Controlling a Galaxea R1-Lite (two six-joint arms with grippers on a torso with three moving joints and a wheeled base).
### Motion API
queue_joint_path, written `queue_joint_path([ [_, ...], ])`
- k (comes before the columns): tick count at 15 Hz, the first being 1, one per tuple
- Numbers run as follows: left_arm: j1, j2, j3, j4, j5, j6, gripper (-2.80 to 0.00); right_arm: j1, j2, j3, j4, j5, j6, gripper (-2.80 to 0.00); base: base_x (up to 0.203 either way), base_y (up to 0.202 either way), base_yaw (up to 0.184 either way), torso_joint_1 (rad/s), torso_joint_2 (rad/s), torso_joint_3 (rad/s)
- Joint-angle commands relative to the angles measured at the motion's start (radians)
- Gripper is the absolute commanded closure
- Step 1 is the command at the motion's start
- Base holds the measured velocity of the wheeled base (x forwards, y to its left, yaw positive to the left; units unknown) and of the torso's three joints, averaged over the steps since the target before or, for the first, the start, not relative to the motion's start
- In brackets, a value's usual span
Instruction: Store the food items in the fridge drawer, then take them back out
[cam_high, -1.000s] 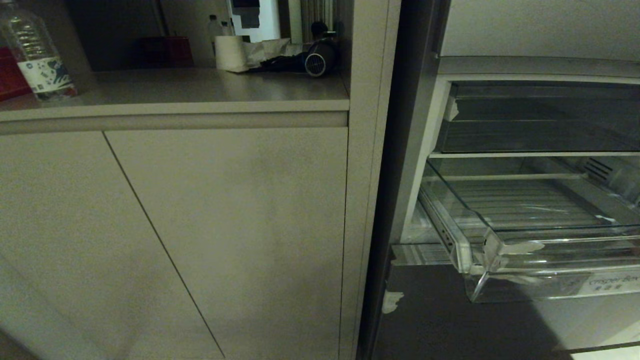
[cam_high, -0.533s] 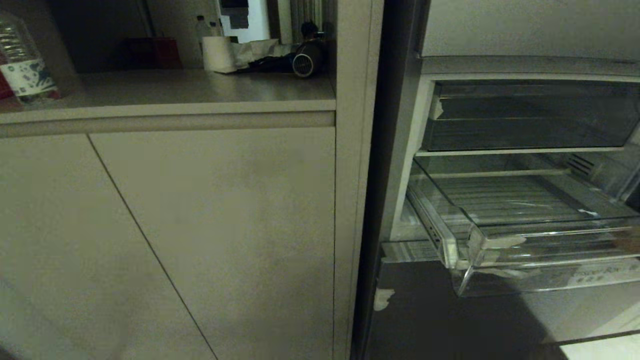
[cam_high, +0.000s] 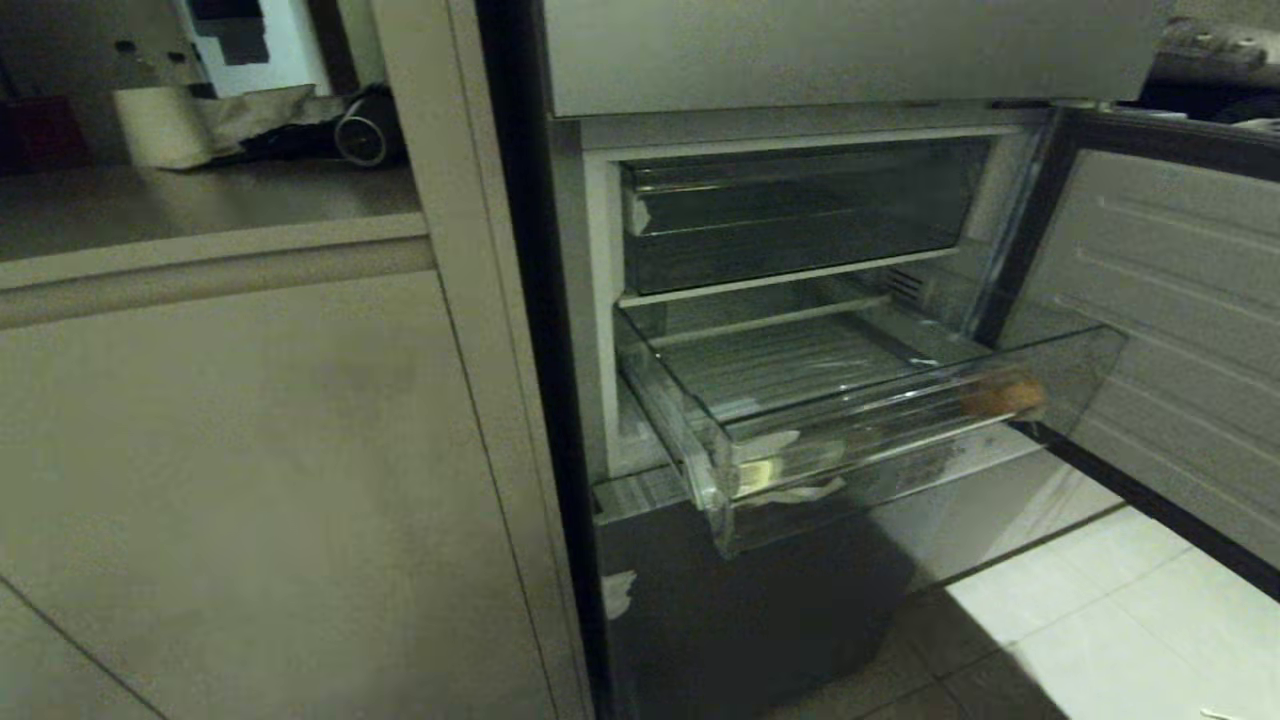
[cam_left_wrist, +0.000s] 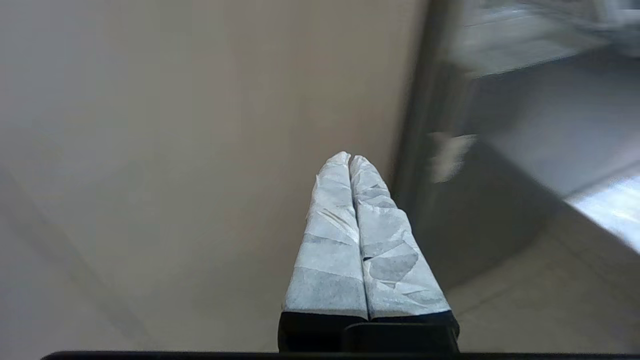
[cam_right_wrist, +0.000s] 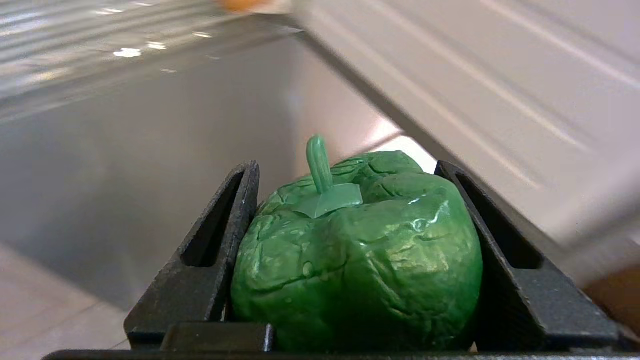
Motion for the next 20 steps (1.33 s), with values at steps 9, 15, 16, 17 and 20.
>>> queue_joint_path([
  [9,0.0,0.0,0.0,0.0,0.0,0.0,0.0,-0.043,0.086,-0.016,-0.016,-0.09,0.008,0.0,-0.002,0.007,-0.168,0.004,0.0,0.002],
  [15,0.0,0.0,0.0,0.0,0.0,0.0,0.0,-0.093,0.343,-0.071,-0.245,-0.332,0.04,0.0,0.001,0.0,-0.015,0.0,0.0,0.001],
  [16,0.0,0.0,0.0,0.0,0.0,0.0,0.0,-0.146,0.387,-0.089,-0.254,-0.323,0.058,0.0,0.0,0.0,0.0,0.0,0.0,0.0],
  [17,0.0,0.0,0.0,0.0,0.0,0.0,0.0,-0.227,0.449,-0.107,-0.273,-0.296,0.072,0.0,0.0,0.0,0.0,0.0,0.0,0.0],
  [20,0.0,0.0,0.0,0.0,0.0,0.0,0.0,-0.484,0.654,-0.138,-0.417,-0.186,0.1,0.0,0.0,0.0,0.0,0.0,0.0,0.0],
])
